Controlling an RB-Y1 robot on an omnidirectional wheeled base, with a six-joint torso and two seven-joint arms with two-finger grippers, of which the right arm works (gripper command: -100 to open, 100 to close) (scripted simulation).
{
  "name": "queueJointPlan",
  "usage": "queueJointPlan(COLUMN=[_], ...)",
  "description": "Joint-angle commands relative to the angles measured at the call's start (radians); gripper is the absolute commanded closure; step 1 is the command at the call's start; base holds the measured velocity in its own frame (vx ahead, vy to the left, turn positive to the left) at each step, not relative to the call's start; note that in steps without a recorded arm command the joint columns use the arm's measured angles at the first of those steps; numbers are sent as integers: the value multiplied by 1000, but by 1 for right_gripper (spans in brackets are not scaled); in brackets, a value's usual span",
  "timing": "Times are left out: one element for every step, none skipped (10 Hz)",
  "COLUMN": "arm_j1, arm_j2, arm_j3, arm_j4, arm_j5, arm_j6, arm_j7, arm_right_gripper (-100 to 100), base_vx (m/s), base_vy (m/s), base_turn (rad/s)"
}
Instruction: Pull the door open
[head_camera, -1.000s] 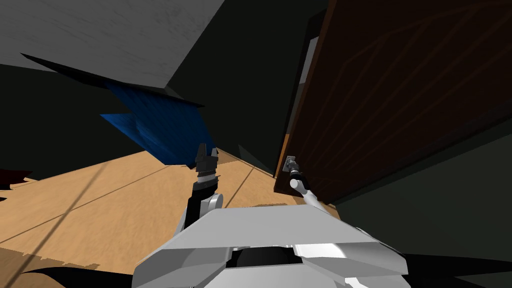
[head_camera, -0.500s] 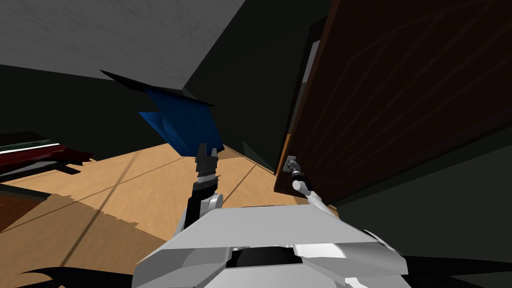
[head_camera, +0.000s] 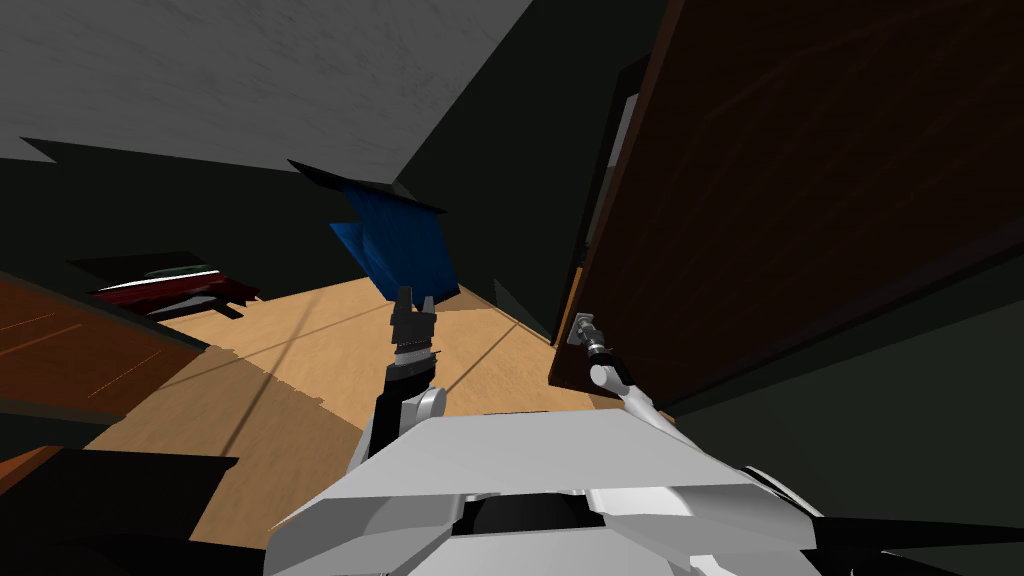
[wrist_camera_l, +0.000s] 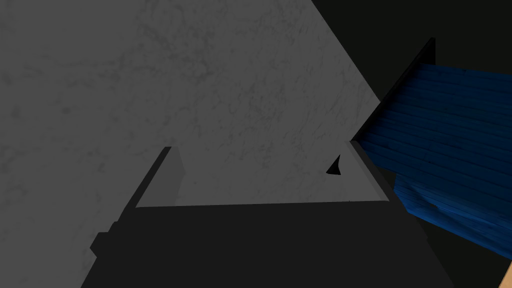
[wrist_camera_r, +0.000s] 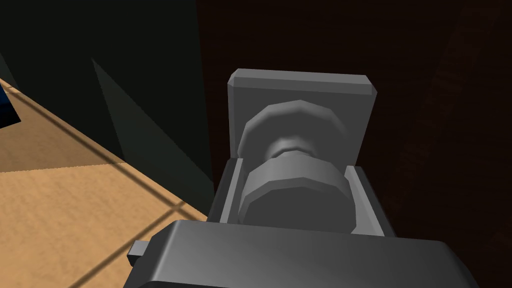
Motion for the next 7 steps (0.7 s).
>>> queueJointPlan(arm_j1=[7, 3, 29, 38, 57, 68, 79], arm_j2=[-20, -13, -48, -60, -89, -104, -120], arm_j3=[18, 10, 48, 61, 89, 104, 119], arm_j4=[-10, -3, -31, -41, -66, -79, -92], arm_j5=[-1, -1, 7, 10, 16, 19, 23], arm_j6=[-6, -4, -20, -26, -40, -48, -55], arm_j7=[-24, -15, -49, -60, -86, -100, -114], arm_right_gripper=[100, 100, 100, 100, 100, 100, 100], base_vx=[-233, -97, -113, -143, -171, -150, -107], base_vy=[-48, -18, -17, -34, -53, -33, -17], base_turn=[153, 34, 20, 18, 23, 18, 2])
